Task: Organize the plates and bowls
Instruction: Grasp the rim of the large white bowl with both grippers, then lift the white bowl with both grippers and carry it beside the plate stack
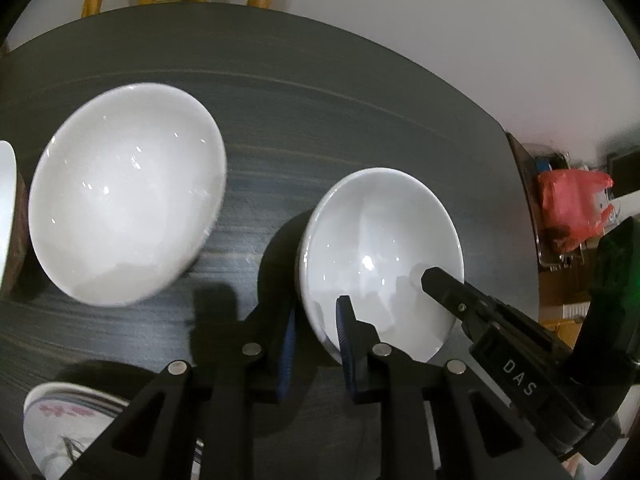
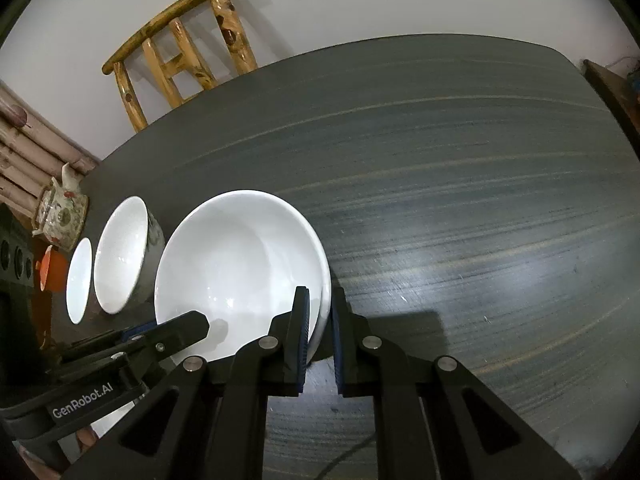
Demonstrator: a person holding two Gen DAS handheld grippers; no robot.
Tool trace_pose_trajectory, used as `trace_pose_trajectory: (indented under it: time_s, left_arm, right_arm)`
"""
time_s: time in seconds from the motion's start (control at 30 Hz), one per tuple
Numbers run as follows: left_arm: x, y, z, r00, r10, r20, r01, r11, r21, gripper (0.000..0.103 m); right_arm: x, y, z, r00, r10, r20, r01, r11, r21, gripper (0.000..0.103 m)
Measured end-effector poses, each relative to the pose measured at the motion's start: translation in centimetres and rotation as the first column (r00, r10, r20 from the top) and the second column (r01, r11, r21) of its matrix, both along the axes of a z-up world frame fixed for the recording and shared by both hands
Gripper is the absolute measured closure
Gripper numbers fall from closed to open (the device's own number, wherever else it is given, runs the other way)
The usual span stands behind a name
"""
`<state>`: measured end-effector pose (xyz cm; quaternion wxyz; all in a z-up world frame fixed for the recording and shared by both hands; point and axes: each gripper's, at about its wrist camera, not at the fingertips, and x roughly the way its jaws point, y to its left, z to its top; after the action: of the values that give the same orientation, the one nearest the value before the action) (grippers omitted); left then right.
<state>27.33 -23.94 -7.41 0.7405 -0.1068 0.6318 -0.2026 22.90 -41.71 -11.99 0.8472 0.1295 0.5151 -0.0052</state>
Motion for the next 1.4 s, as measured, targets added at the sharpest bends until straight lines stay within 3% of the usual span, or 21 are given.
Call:
trace_pose_trajectory:
  time_s: [0.77, 1.4]
  left_arm:
    - [-10.0, -4.0, 0.1, 0.991, -0.135, 0.001, 0.135, 0.991, 0.016, 0.083]
    - [-10.5, -3.6, 0.7, 0.989, -0.148, 0.033, 0.147, 0.989, 0.023, 0.082]
  right_arm:
    - [-11.6, -4.7, 0.0, 0.995, -0.095, -0.033, 0.095, 0.996, -0.003, 0.095]
    - [-13.3, -5.4, -0.1, 0.993, -0.113, -0.025, 0.114, 0.993, 0.042, 0.091]
